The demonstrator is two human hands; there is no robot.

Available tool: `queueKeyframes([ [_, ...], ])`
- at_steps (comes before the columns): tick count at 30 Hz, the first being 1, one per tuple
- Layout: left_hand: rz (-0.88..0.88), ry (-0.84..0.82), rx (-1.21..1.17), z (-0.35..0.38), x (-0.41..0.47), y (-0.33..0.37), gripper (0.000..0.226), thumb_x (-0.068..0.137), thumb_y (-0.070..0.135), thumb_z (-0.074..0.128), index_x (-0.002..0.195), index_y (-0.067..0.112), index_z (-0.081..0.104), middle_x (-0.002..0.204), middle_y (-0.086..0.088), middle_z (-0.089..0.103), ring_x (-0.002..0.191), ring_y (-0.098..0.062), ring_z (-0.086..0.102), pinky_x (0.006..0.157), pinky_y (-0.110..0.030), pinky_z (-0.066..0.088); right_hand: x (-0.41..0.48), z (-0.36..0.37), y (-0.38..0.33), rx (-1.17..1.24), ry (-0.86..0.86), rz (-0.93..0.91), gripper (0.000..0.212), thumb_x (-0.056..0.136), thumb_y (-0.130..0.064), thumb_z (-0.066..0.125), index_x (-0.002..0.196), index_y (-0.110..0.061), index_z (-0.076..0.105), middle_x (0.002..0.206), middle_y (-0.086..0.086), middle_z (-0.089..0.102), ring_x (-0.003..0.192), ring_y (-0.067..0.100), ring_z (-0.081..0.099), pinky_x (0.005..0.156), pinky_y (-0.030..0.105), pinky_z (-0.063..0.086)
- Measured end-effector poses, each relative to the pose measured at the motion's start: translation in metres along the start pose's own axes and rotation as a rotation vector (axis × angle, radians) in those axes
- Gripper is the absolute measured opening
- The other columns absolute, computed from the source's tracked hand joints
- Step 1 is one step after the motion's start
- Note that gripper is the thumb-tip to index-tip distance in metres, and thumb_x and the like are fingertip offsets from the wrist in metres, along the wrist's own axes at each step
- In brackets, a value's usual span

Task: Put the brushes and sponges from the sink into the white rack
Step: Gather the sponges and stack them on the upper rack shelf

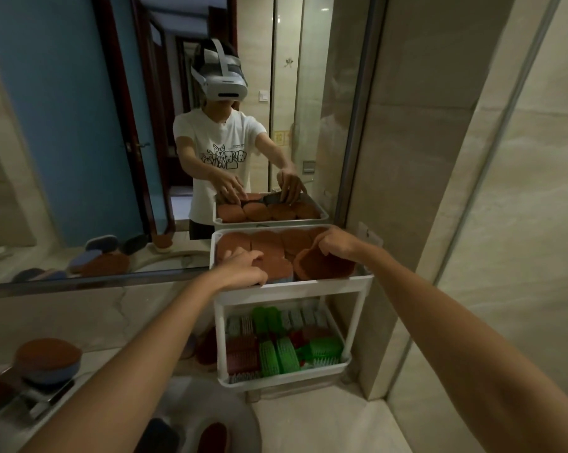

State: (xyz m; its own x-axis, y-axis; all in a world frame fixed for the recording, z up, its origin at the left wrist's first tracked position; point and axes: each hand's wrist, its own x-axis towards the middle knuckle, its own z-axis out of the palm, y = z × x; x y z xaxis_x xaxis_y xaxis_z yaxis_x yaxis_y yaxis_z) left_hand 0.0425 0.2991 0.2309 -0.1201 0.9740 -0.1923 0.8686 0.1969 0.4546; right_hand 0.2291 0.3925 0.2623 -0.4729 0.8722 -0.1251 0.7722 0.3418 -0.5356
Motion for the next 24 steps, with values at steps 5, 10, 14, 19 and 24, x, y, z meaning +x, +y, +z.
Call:
queueKeyframes([
  [5,0.071,0.051,-0.026,0.010,-0.004,0.000,0.048,0.095,0.031,0.043,0.142,0.024,0.037,0.148,-0.011,0.031,0.139,-0.034,0.018,0.110,-0.041,0.025,0.002,0.012,0.004,-0.138,0.049,-0.054,0.040,0.091,0.005,0.035,0.109,-0.008,0.068,0.119,0.011,0.064,0.111,0.025,0.057,0.082,0.026,0.045],
  [10,0.099,0.101,-0.018,0.018,0.002,-0.005,0.042,0.096,0.024,0.041,0.138,0.024,0.045,0.142,-0.015,0.041,0.135,-0.036,0.031,0.113,-0.042,0.026,-0.004,0.018,0.007,-0.277,0.131,-0.107,0.039,0.090,0.003,0.040,0.115,-0.014,0.065,0.123,0.010,0.063,0.114,0.026,0.057,0.093,0.035,0.050],
  [14,0.096,0.129,-0.027,0.022,0.004,-0.005,0.042,0.095,0.020,0.041,0.137,0.022,0.047,0.140,-0.015,0.045,0.133,-0.035,0.036,0.112,-0.047,0.031,-0.008,0.028,0.010,-0.405,0.188,-0.110,0.038,0.090,0.000,0.044,0.118,-0.019,0.061,0.122,0.009,0.061,0.114,0.026,0.056,0.091,0.038,0.048],
  [19,0.124,0.186,-0.028,0.027,-0.005,0.002,0.041,0.097,0.016,0.038,0.137,0.015,0.046,0.142,-0.011,0.043,0.134,-0.027,0.036,0.112,-0.038,0.030,-0.012,0.037,0.011,-0.364,0.236,-0.125,0.040,0.089,0.000,0.041,0.119,-0.016,0.063,0.121,0.011,0.064,0.113,0.028,0.056,0.092,0.039,0.049],
  [24,0.143,0.208,-0.007,0.030,-0.012,0.009,0.041,0.098,0.013,0.033,0.136,0.012,0.046,0.149,-0.010,0.037,0.140,-0.024,0.028,0.117,-0.040,0.020,-0.021,0.048,0.019,-0.307,0.283,-0.171,0.040,0.088,-0.005,0.042,0.115,-0.021,0.066,0.117,0.009,0.066,0.107,0.028,0.059,0.084,0.037,0.051],
])
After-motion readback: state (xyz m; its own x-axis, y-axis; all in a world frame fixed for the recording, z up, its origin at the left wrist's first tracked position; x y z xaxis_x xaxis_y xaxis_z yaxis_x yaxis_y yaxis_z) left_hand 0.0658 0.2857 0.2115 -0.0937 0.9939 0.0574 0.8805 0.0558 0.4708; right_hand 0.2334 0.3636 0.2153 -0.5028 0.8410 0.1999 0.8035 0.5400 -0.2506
